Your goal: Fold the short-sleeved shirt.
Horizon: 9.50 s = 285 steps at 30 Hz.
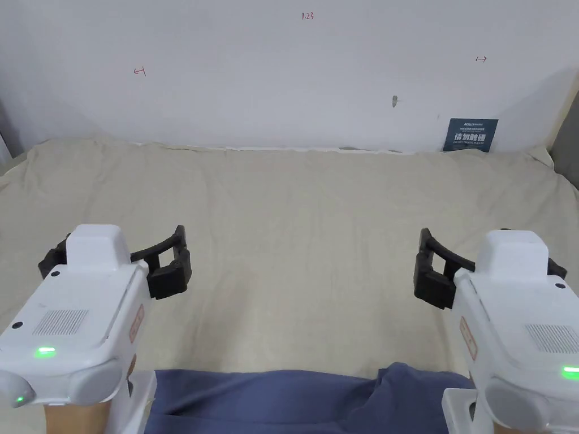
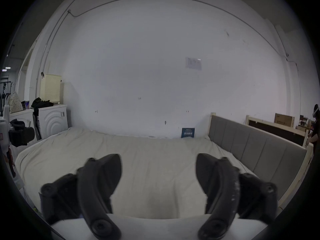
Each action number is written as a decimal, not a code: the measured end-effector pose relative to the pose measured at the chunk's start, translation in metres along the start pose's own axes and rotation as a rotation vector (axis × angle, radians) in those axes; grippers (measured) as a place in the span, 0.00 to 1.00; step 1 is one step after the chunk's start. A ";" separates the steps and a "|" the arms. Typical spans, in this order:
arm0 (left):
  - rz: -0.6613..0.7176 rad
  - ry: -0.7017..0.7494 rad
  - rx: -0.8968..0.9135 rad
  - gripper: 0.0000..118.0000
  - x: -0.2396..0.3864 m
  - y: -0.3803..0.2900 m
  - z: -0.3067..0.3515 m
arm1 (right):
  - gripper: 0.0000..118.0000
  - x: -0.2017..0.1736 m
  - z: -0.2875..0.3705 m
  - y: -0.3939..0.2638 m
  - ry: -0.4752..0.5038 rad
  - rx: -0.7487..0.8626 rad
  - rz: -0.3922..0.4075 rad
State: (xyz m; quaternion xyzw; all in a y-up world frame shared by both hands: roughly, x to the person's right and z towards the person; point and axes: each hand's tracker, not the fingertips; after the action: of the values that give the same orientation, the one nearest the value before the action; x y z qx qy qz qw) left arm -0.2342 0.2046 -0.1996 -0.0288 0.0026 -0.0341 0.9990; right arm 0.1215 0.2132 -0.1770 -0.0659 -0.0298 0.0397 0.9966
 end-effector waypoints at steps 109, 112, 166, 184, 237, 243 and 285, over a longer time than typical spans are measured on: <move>0.215 -0.467 -0.969 0.95 0.073 -0.153 -0.068 | 0.02 0.045 -0.010 -0.039 -0.043 -0.195 -0.010; 0.272 -0.412 -0.855 0.93 0.053 -0.138 -0.057 | 0.02 0.044 -0.011 -0.038 -0.037 -0.194 -0.012; 0.656 -0.425 -0.995 1.00 -0.078 -0.188 -0.064 | 0.02 0.028 -0.020 -0.036 0.017 -0.223 0.005; 0.591 -0.452 -1.027 0.09 -0.059 -0.244 -0.078 | 0.02 0.026 -0.033 -0.043 0.010 -0.280 0.004; 0.088 -0.468 -0.620 0.59 0.147 -0.094 -0.031 | 0.02 0.073 -0.001 -0.039 -0.027 -0.228 -0.073; 0.089 -0.408 -0.590 0.00 0.121 -0.117 -0.032 | 0.02 0.067 -0.001 -0.039 -0.010 -0.228 -0.073; 0.027 -0.349 -0.130 0.00 0.127 -0.013 -0.008 | 0.02 0.055 0.020 -0.014 0.008 -0.114 -0.055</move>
State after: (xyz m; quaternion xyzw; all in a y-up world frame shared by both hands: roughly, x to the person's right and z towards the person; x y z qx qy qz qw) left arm -0.1080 0.1824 -0.2068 -0.0988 -0.1682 -0.0149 0.9807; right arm 0.1757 0.2060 -0.1525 -0.1218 -0.0300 0.0105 0.9920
